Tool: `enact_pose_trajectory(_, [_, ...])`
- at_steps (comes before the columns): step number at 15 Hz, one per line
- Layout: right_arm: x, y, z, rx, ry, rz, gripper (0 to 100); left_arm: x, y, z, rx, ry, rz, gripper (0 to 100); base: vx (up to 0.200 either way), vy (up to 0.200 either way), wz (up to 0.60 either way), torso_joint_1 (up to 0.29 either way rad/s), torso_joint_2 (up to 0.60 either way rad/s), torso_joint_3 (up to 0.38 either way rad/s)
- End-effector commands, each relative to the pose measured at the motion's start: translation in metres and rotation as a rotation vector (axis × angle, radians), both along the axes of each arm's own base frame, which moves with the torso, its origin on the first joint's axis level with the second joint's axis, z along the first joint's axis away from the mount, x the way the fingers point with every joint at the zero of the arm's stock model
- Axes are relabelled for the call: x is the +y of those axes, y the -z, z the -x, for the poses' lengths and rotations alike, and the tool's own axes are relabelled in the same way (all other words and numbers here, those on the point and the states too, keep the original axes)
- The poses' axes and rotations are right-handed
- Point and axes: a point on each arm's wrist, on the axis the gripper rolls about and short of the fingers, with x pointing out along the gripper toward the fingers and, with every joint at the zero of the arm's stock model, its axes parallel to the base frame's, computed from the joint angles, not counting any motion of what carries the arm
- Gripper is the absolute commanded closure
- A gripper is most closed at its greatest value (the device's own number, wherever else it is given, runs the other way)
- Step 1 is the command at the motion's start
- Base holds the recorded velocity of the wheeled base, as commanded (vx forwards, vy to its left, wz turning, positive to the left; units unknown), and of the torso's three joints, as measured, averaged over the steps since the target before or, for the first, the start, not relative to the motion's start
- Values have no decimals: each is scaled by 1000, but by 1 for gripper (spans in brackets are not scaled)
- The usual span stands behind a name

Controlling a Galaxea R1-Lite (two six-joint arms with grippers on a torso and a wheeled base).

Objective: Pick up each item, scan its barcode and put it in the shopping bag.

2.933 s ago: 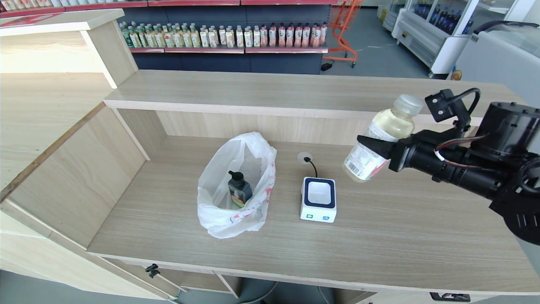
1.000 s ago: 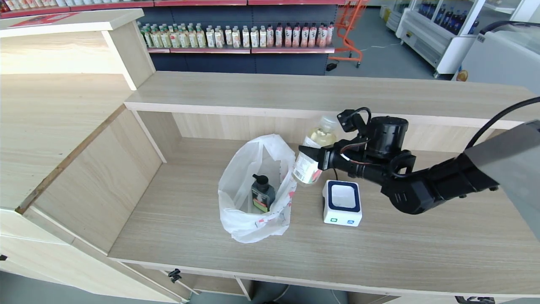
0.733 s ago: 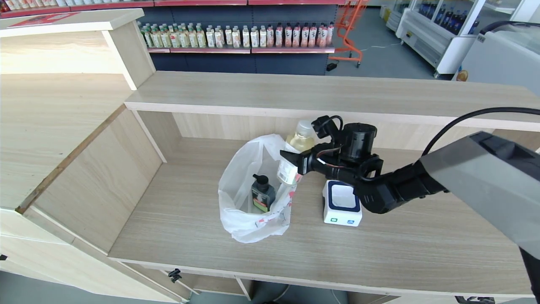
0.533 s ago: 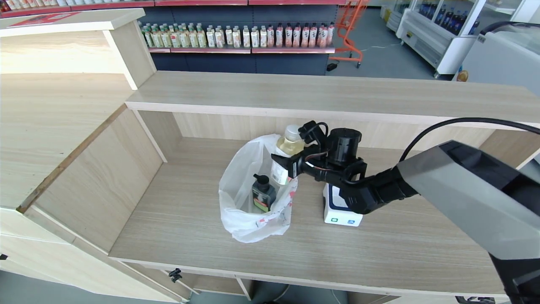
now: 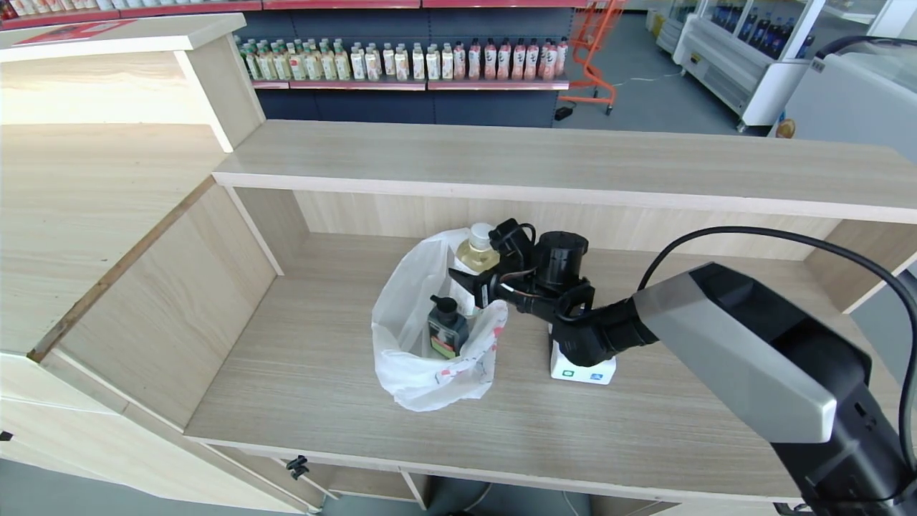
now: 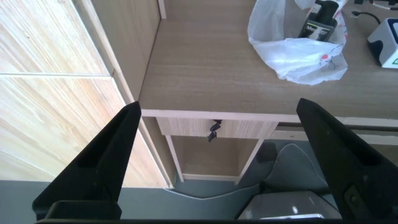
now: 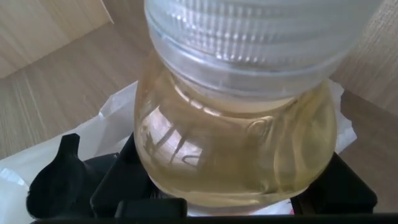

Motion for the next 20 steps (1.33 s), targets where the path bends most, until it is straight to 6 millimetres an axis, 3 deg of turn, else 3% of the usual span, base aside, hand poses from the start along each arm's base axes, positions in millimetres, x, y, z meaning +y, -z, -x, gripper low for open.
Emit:
enact_pose_trajectory(1, [4,13,-5,1,-1,9,100,0,0,0,0,-2,-1,0,0,0,0,0,0,0])
enact_pose_trajectory(6, [4,26,-8,-32,3,58,100,0,0,0,0,0,1,0,0,0,0,0,0,0])
enact_pose_trajectory(7, [3,26,-9,-41,4,58,0,0,0,0,2,-2,-1,0,0,0,0,0,0,0])
enact_pose_trajectory(10, [-6,14,-9,-70,18,34,0,0,0,0,0,0,1,0,0,0,0,0,0,0])
enact_pose_trajectory(12, [-15,-2,-6,-54,26,2,0,0,0,0,0,0,1,0,0,0,0,0,0,0])
enact_pose_trajectory(13, [-25,-20,5,-4,32,-49,0,0,0,0,0,0,-1,0,0,0,0,0,0,0])
enact_pose_trajectory(15, [-57,-58,42,134,56,-151,0,0,0,0,3,0,1,0,0,0,0,0,0,0])
enact_pose_trajectory(18, [-114,-88,106,219,124,-176,0,0,0,0,2,0,1,0,0,0,0,0,0,0])
enact_pose_trajectory(20, [-163,-109,179,241,194,-182,0,0,0,0,2,0,1,0,0,0,0,0,0,0])
